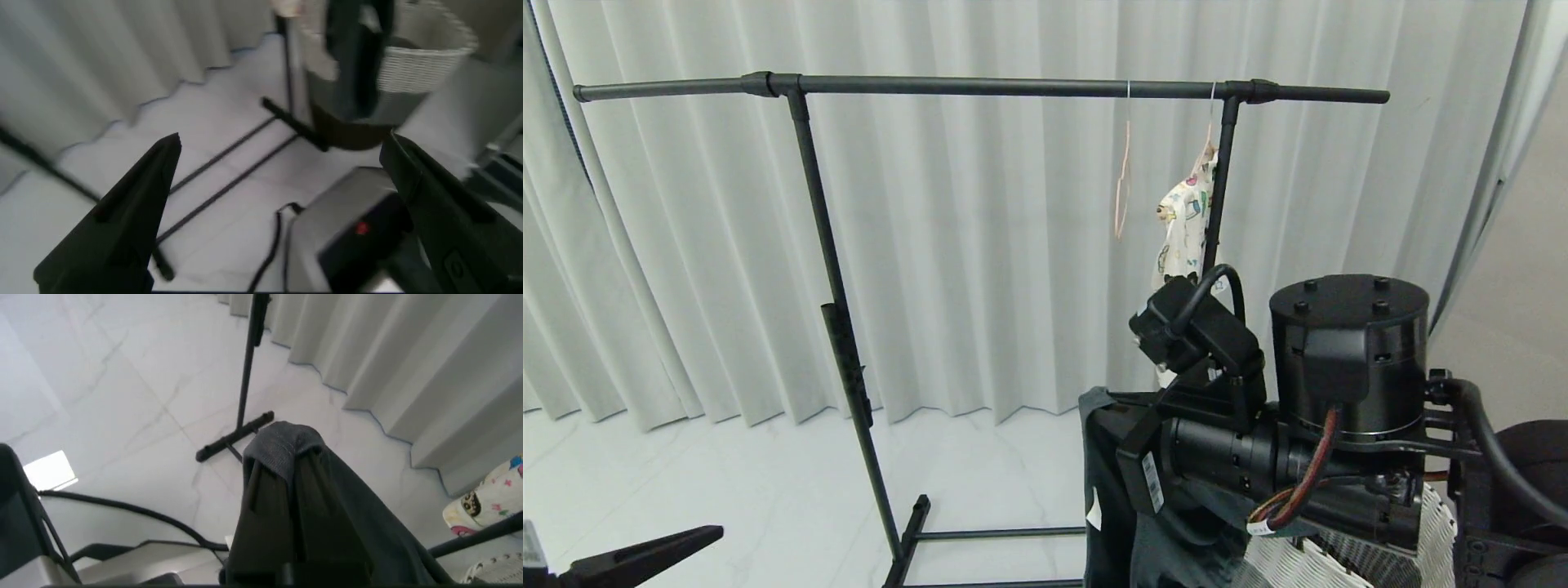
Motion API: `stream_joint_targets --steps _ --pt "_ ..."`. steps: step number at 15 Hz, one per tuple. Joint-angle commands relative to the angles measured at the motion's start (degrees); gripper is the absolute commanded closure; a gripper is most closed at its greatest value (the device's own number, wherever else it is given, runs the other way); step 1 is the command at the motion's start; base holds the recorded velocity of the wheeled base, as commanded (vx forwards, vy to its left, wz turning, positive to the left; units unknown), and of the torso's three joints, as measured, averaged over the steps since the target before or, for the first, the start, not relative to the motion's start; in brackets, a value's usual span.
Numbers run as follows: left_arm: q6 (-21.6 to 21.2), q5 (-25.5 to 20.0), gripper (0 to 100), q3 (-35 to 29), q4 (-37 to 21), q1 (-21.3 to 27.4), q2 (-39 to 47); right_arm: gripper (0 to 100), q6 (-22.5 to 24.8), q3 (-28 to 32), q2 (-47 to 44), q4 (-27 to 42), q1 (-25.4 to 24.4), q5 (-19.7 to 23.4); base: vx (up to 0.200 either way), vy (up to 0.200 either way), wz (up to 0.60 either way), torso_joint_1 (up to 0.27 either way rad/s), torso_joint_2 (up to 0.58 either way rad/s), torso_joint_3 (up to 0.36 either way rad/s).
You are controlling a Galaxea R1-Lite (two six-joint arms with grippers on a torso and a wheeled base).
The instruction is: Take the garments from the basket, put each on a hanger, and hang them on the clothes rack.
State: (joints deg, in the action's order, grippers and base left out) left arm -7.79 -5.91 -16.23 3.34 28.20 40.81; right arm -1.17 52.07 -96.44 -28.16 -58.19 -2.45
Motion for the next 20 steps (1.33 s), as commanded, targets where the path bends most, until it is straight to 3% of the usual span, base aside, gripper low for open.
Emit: stream_joint_targets --steps 1,4,5,7,11,13,15,20 --pt "2.52 -3.05 0 -7.86 0.00 9.33 12.27 100 0.03 1.72 0.64 0.12 -0.17 -0.01 0.000 0.000 0.00 0.000 0.00 0.000" --pt "8.58 -3.14 0 -11.37 2.11 19.00 24.84 100 0.03 2.87 1.78 1.18 -1.67 -0.01 0.000 0.000 0.00 0.000 0.00 0.000" --pt "9.37 -3.14 0 -11.55 5.36 19.26 28.97 100 0.03 2.87 2.22 1.35 -2.11 -0.01 0.000 0.000 0.00 0.000 0.00 0.000" --pt "11.48 -3.23 0 -12.69 12.48 19.26 37.50 100 0.03 2.87 2.57 1.35 -2.37 -0.01 0.000 0.000 0.00 0.000 0.00 0.000" --pt "12.98 -3.14 0 -14.98 17.49 17.51 49.36 100 0.03 3.66 2.75 1.44 -2.20 -0.01 0.000 0.000 0.00 0.000 0.00 0.000" --pt "12.98 -3.14 0 -15.24 22.41 13.90 54.46 100 -0.06 3.57 3.01 1.44 -2.20 -0.10 0.000 0.000 0.00 0.000 0.00 0.000" --pt "12.98 -3.05 0 -15.77 26.81 13.46 58.50 100 -0.15 3.66 3.19 1.35 -2.20 -0.10 0.000 0.000 0.00 0.000 0.00 0.000" --pt "12.98 -2.88 0 -14.98 27.07 13.11 60.96 100 -0.32 3.57 3.98 1.53 -2.02 -0.19 0.000 0.000 0.00 0.000 0.00 0.000"
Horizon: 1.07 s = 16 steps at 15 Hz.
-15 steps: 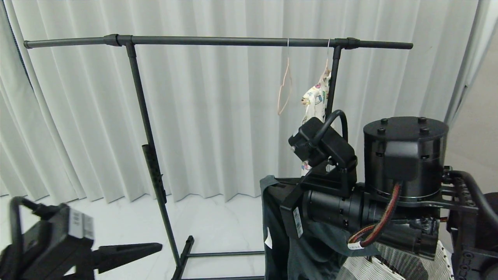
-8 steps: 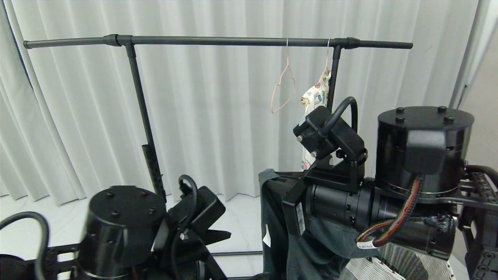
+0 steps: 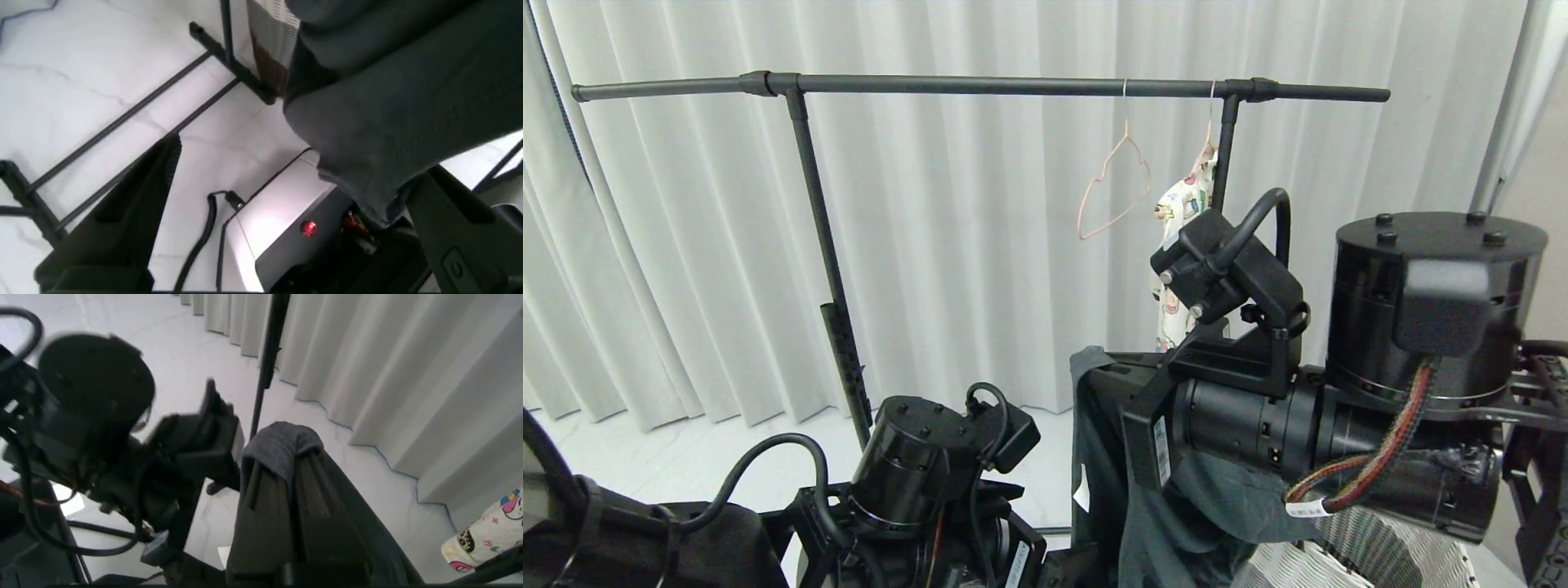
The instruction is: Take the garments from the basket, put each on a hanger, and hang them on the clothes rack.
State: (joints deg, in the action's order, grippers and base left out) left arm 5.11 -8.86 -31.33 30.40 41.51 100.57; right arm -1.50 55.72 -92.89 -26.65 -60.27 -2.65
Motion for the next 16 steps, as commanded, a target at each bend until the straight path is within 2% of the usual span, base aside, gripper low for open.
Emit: stream_joint_targets --steps 1,2,3,7,9,10,12,14,16 --pt "-0.01 0.16 0 0.13 0.09 -0.38 1.12 100 0.01 -0.09 0.43 0.28 -0.02 0.01 0.000 0.000 0.00 0.000 0.00 0.000" --pt "-0.01 0.34 100 0.13 0.09 -0.38 1.12 100 0.01 -0.09 0.78 0.72 0.07 0.01 0.000 0.000 0.00 0.000 0.00 0.000" --pt "-0.01 0.51 100 0.22 0.09 -0.38 1.20 100 0.01 -0.09 0.96 0.90 0.07 0.01 0.000 0.000 0.00 0.000 0.00 0.000" --pt "0.17 9.57 100 3.38 0.09 0.15 0.59 100 0.01 -0.26 2.89 2.74 1.38 -0.26 0.000 0.000 0.00 0.000 0.00 0.000" --pt "0.17 15.28 100 3.12 0.18 -0.82 -2.66 100 0.18 -0.18 3.16 2.74 2.79 -1.05 0.000 0.000 0.00 0.000 0.00 0.000" --pt "-0.19 16.95 100 1.71 0.18 -2.75 -6.09 100 0.44 -0.09 3.16 2.57 3.32 -1.40 0.000 0.000 0.00 0.000 0.00 0.000" --pt "-1.33 17.30 100 -2.77 -1.49 -7.76 -12.77 100 1.15 0.61 3.33 2.39 4.46 -1.49 0.000 0.000 0.00 0.000 0.00 0.000" --pt "-4.58 17.39 100 -11.56 -12.91 -12.68 -20.59 100 2.73 2.20 4.47 2.39 7.36 -1.49 0.000 0.000 0.00 0.000 0.00 0.000" --pt "-4.76 17.39 100 -20.97 -23.28 -13.12 -24.46 100 4.14 3.87 5.79 2.57 9.82 -1.40 0.000 0.000 0.00 0.000 0.00 0.000"
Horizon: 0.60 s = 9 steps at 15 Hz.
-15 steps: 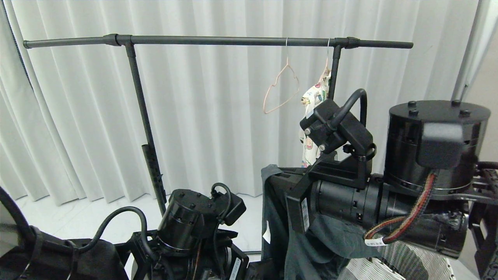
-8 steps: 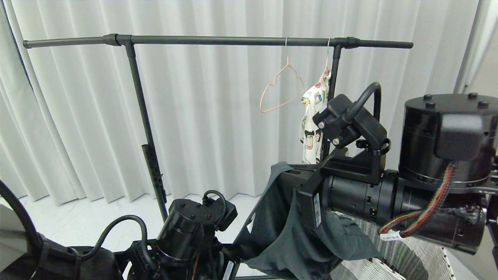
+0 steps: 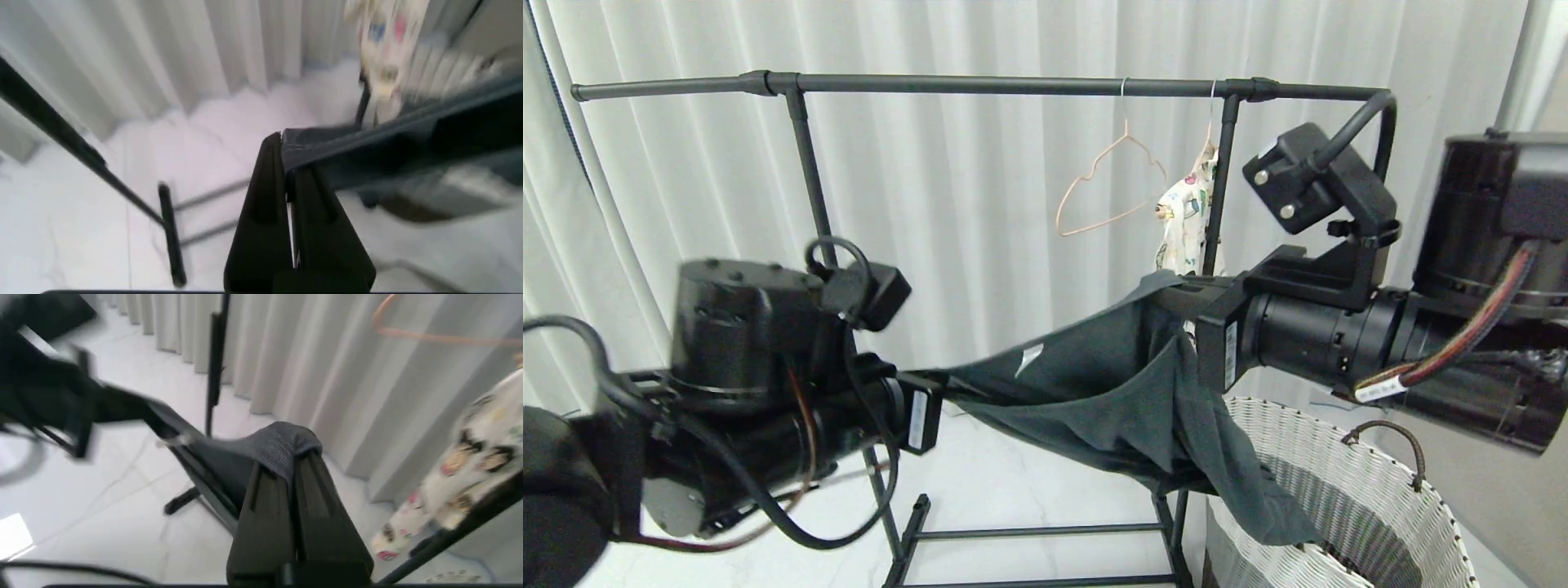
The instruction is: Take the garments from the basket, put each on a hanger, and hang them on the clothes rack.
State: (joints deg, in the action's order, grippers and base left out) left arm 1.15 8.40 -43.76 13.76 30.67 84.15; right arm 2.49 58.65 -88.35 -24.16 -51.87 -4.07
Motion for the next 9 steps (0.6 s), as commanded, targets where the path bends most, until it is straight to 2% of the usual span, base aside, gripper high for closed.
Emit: stream_joint_targets --steps 1,2,3,5,7,9 --pt "-0.88 0.13 100 -14.68 -12.36 -2.28 -9.18 100 1.20 1.64 2.65 0.26 3.00 0.03 0.000 0.000 0.00 0.000 0.00 0.000" --pt "-1.23 0.21 100 -17.23 -14.38 -2.11 -9.44 100 1.64 1.82 3.53 0.43 3.71 0.03 0.000 0.000 0.00 0.000 0.00 0.000" --pt "-4.84 0.30 100 -21.80 -17.37 -2.19 -9.62 100 2.70 2.17 5.73 1.49 5.20 0.03 0.000 0.000 0.00 0.000 0.00 0.000" --pt "-9.50 0.57 100 -25.76 -18.42 -2.19 -9.62 100 3.67 2.87 8.63 3.77 6.61 0.03 0.000 0.000 0.00 0.000 0.00 0.000" --pt "-14.68 3.47 100 -27.52 -18.60 1.58 -9.71 100 4.46 3.05 11.97 6.23 8.01 0.12 0.000 0.000 0.00 0.000 0.00 0.000" --pt "-15.21 5.22 100 -29.45 -18.86 7.82 -9.80 100 4.72 5.60 13.20 8.69 8.37 0.20 0.000 0.000 0.00 0.000 0.00 0.000"
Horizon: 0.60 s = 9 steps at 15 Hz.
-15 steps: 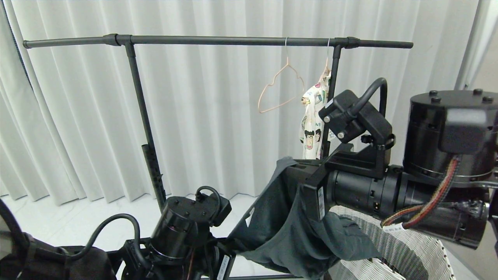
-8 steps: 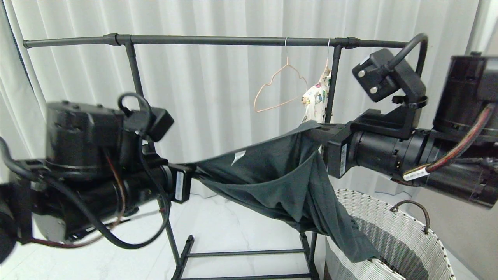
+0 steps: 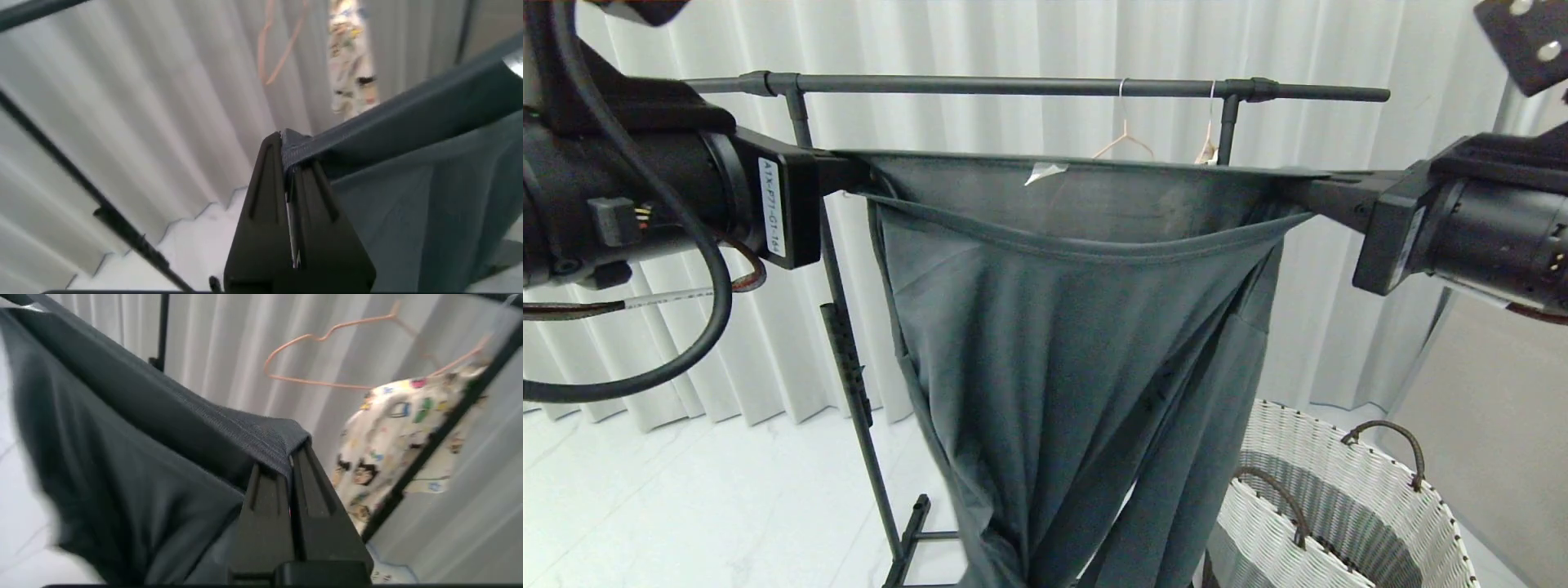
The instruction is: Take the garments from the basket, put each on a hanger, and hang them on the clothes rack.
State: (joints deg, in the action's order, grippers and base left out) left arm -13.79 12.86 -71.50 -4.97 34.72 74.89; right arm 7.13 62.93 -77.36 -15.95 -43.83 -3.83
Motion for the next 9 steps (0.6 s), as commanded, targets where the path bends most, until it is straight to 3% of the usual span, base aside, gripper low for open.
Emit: stream_joint_targets --steps 1,5,9 --pt "-0.27 1.29 100 -2.86 -1.27 5.71 -0.18 100 0.87 3.96 2.13 2.41 0.32 0.14 0.000 0.000 0.00 0.000 0.00 0.000" --pt "-0.45 5.51 100 -8.48 -4.43 6.85 1.93 100 4.29 15.12 1.07 12.52 0.32 3.48 0.000 0.000 0.00 0.000 0.00 0.000" --pt "-3.09 5.33 100 -8.83 -4.25 6.94 1.58 100 5.35 18.72 1.78 17.88 0.41 3.65 0.000 0.000 0.00 0.000 0.00 0.000"
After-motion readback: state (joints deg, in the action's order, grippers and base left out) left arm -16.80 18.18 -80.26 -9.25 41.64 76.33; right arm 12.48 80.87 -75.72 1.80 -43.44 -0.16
